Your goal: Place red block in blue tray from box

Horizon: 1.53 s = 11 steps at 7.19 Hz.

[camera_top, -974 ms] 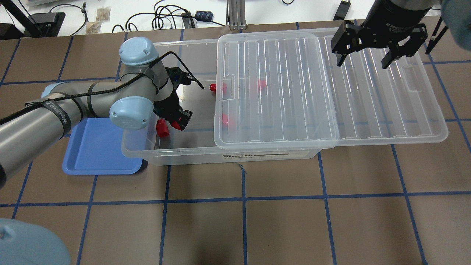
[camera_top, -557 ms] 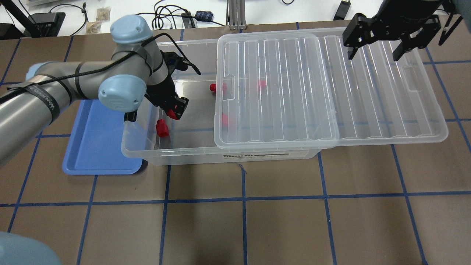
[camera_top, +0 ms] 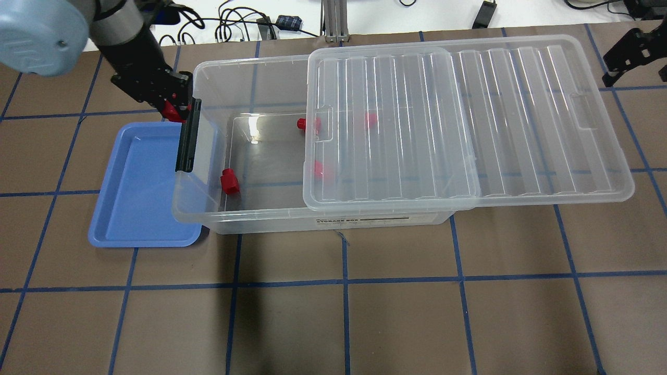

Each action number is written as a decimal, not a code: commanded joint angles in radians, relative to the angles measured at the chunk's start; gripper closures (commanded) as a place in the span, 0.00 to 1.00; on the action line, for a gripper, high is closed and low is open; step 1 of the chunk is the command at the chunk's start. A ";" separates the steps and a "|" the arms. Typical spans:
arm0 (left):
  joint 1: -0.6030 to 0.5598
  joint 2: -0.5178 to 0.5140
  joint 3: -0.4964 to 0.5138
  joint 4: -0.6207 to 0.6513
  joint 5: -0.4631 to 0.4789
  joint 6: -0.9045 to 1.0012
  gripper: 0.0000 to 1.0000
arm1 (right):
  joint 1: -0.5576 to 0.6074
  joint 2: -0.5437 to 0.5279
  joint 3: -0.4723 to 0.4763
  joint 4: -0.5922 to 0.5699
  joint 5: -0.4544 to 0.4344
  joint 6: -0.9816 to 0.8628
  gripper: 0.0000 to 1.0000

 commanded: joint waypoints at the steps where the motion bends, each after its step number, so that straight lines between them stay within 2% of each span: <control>1: 0.198 0.003 -0.021 -0.010 -0.005 0.013 1.00 | -0.101 0.088 0.004 -0.063 -0.001 -0.159 0.00; 3: 0.262 -0.036 -0.081 0.009 -0.004 0.123 1.00 | -0.113 0.171 0.012 -0.121 -0.001 -0.209 0.00; 6: 0.264 -0.108 -0.249 0.284 -0.004 0.123 1.00 | -0.099 0.185 0.012 -0.111 0.013 -0.150 0.00; 11: 0.273 -0.237 -0.274 0.365 -0.002 0.128 1.00 | 0.012 0.182 0.039 -0.129 0.020 -0.068 0.00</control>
